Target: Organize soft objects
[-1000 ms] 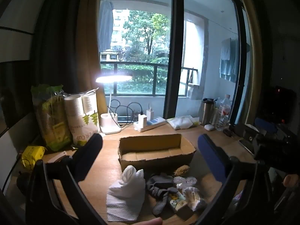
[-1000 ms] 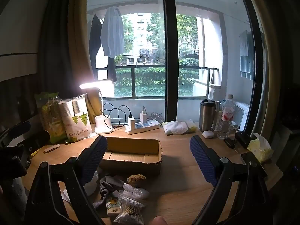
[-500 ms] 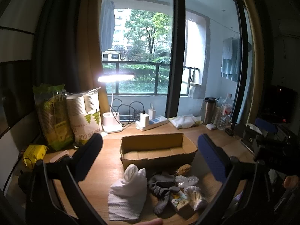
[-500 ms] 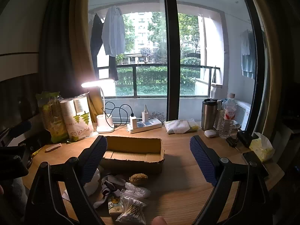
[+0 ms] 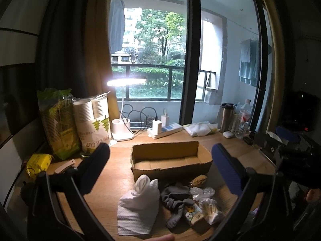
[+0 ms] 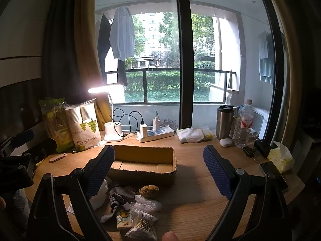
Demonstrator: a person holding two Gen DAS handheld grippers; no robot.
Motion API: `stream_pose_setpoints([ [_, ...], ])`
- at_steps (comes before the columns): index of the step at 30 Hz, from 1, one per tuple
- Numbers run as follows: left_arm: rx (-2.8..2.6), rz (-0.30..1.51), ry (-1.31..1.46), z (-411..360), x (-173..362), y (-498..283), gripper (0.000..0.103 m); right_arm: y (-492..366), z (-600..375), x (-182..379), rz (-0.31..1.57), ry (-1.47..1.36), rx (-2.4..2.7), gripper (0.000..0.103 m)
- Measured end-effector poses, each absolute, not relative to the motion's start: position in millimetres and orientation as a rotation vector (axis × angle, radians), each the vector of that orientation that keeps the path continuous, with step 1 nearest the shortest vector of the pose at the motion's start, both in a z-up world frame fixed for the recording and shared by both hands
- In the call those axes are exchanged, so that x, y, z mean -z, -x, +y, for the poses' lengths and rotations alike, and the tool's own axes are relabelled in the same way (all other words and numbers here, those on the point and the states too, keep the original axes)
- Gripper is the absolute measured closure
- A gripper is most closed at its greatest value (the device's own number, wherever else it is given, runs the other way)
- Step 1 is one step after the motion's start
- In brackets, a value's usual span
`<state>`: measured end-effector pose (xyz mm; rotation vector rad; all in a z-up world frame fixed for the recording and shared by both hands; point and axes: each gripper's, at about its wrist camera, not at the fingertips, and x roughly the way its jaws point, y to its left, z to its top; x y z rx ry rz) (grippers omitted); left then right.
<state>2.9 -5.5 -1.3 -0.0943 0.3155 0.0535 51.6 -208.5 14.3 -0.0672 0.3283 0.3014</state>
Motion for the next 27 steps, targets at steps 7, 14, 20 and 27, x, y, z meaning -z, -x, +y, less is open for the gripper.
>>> stream_pose_setpoints([
  [7, -0.060, 0.320, 0.096, -5.0, 2.8, -4.3, 0.001, -51.7, -208.1, -14.3, 0.330, 0.066, -0.302, 0.011],
  [14, -0.064, 0.320, 0.095, -2.9, 4.0, -6.7, 0.001, -51.9, -205.6, -15.0, 0.335, 0.067, -0.306, 0.011],
  [20, -0.065, 0.314, 0.088, -4.6, 4.8, -5.6, 0.001, -51.5, -206.1, -14.4, 0.333, 0.068, -0.306, 0.011],
  [27, -0.066, 0.309, 0.087, -5.8, 4.1, -4.4, 0.001, -51.6, -205.4, -14.5, 0.333, 0.068, -0.306, 0.011],
])
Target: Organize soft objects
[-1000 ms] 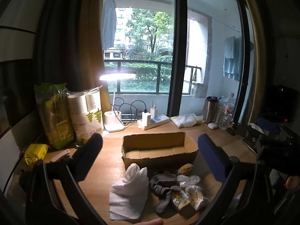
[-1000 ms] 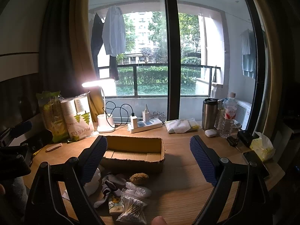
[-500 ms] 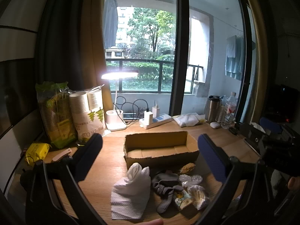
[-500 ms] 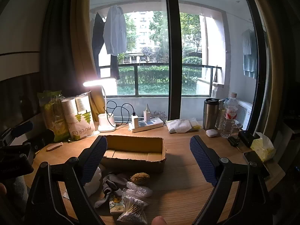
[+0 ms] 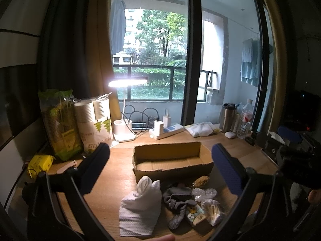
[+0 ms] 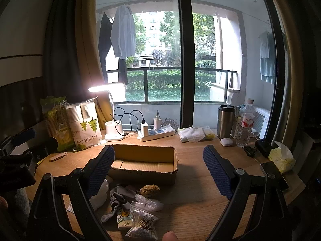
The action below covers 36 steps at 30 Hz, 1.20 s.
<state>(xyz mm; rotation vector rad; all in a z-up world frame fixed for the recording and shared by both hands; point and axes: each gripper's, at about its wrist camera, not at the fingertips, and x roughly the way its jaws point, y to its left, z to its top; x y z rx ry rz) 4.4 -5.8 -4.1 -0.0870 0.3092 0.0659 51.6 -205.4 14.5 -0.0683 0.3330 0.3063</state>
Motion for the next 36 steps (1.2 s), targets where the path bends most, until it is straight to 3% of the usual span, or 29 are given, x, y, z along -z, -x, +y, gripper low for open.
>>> stream_pose_setpoints([
  [20, -0.062, 0.315, 0.087, -9.8, 3.6, -5.0, 0.001, -54.0, -203.9, -5.0, 0.349, 0.070, -0.314, 0.011],
  [36, -0.090, 0.416, 0.093, 2.3, 40.7, -24.0, 0.001, -76.1, -205.9, 26.3, 0.443, 0.121, -0.294, 0.011],
])
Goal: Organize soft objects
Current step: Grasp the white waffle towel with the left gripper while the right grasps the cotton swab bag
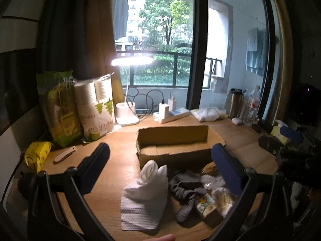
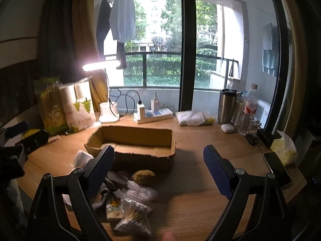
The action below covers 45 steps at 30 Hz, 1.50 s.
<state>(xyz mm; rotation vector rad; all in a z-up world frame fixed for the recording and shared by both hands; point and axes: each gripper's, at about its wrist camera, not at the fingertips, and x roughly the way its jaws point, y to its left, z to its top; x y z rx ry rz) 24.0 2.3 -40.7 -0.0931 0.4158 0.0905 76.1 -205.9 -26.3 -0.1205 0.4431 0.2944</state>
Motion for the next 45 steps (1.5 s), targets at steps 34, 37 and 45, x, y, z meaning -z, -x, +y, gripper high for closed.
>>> stream_pose_setpoints([
  [34, -0.139, 0.864, 0.027, 17.7, 200.5, -77.8, 0.007, -116.6, -193.1, 161.6, 0.887, 0.160, -0.446, 0.013],
  [37, -0.130, 0.900, 0.030, 18.4, 207.4, -79.5, 0.018, -119.8, -195.1, 169.1, 0.920, 0.134, -0.469, 0.021],
  [45, -0.066, 0.900, 0.032, 8.9, 206.0, -77.0, 0.052, -120.3, -200.5, 174.2, 0.945, 0.088, -0.510, 0.040],
])
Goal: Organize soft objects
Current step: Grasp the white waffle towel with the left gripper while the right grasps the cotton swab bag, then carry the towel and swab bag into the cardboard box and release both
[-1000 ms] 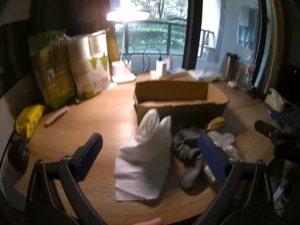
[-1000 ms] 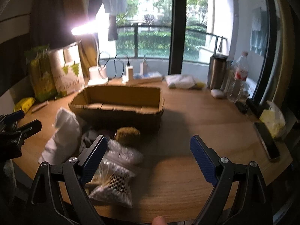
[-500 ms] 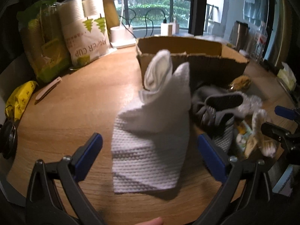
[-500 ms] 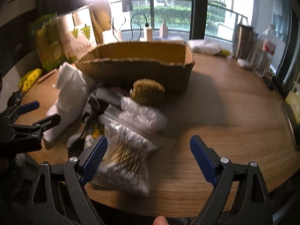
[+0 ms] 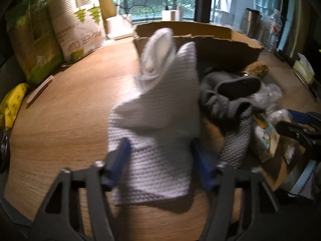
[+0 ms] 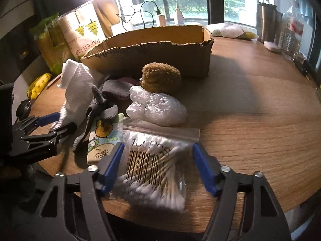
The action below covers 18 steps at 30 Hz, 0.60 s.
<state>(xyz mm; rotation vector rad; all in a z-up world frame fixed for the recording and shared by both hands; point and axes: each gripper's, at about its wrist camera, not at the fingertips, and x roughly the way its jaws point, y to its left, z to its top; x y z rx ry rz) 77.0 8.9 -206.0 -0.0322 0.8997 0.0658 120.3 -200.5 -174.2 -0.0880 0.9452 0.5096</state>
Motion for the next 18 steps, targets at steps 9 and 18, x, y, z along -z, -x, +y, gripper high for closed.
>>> stream_pose_setpoints([
  [9, 0.063, 0.896, 0.123, 7.4, 193.5, -78.0, 0.095, -117.3, -197.8, 167.8, 0.916, 0.106, -0.530, 0.057],
  [18, 0.128, 0.772, 0.144, 2.8, 134.5, -77.7, 0.097, -124.2, -215.9, 141.2, 0.847, 0.086, -0.495, 0.057],
])
